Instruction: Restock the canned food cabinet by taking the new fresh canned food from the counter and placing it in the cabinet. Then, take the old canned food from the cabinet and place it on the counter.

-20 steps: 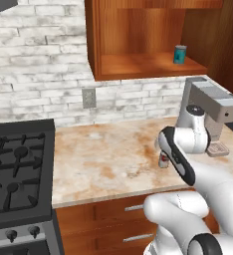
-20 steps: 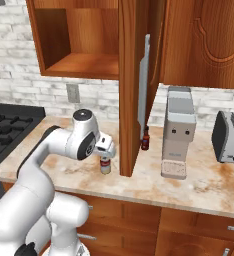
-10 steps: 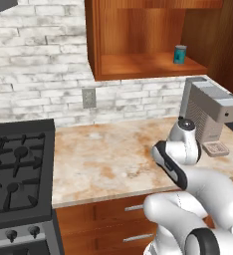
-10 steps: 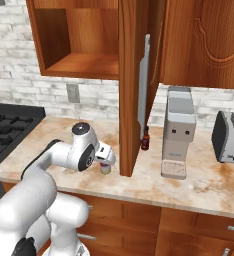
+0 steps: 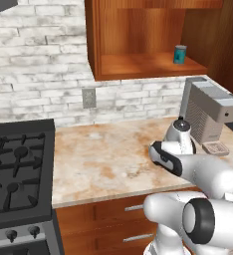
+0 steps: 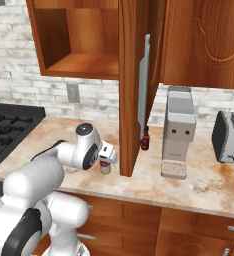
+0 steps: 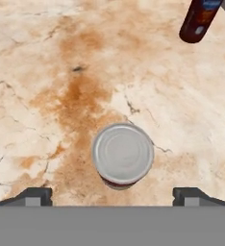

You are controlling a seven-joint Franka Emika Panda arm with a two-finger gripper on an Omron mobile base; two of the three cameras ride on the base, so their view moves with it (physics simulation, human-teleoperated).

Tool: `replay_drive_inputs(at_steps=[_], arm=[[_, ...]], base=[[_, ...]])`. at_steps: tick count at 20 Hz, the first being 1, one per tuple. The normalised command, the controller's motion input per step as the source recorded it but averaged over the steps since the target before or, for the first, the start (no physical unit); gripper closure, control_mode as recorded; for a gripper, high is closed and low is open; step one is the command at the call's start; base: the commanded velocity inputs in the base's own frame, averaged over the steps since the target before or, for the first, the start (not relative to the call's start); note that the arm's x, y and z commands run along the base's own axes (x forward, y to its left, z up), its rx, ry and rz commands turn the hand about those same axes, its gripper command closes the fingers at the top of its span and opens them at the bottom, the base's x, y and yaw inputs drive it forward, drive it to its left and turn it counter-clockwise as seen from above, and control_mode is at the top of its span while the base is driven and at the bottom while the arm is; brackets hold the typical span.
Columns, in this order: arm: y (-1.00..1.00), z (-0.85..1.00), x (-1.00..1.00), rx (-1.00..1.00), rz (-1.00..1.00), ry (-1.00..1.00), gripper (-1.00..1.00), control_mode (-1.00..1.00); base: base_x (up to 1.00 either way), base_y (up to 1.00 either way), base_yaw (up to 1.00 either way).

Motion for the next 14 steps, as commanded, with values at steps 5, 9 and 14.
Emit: replay_drive_inputs(at_steps=[5,9,14], arm=[[-0.16,-0.25,0.01,0.00,-0.04,0.00,-1.00,-1.00],[-0.10,-0.23,0.00,0.00,-0.02,0.00,-1.00,-1.00],[0.00,-0.18,0.02,0.00,-0.02,0.00,-1.00,-1.00]], base=[[0.00,0.00,0.00],[0.00,0.00,0.00],[0.00,0.00,0.00]])
